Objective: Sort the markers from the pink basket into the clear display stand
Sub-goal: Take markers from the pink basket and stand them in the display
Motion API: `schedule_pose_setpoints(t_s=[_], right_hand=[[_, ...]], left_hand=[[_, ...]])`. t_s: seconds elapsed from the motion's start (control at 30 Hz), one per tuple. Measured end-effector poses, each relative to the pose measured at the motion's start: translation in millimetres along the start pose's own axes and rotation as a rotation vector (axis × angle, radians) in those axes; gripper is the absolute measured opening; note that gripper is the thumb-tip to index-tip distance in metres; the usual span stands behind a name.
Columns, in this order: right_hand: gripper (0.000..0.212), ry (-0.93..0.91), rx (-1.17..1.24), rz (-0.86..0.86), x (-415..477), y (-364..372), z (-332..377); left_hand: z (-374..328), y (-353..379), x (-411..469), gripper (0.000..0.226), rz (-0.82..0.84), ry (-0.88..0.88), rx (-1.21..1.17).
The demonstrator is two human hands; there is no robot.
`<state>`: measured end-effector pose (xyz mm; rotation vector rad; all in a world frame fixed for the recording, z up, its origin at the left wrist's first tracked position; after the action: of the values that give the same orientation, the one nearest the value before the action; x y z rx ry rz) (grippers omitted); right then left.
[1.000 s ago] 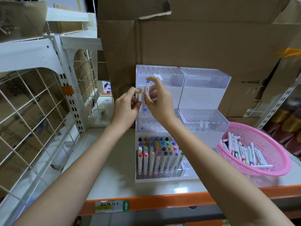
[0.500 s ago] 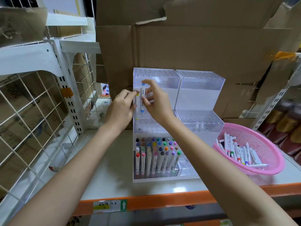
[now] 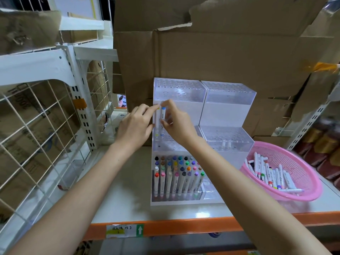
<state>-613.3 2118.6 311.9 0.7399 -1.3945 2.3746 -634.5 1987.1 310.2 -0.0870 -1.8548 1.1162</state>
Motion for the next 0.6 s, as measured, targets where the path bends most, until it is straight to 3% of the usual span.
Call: schedule_pose_setpoints(t_s=[0.6], right_hand=[[0.037, 0.031, -0.160, -0.040, 2.5, -3.6, 5.2]], left_hand=[[-1.8, 2.3, 0.3, 0.063, 0.056, -0.058, -0.018]])
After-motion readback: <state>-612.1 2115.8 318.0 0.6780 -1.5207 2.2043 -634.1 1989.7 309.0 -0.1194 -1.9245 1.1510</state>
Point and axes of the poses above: each hand's wrist, its own x-axis towards the middle knuckle, its own y-axis out of the palm, z = x × y, the point moved 5 cm from there along x, towards the middle knuckle, and after that the axes turned 3 degrees about -x, right-handed, at the moved point
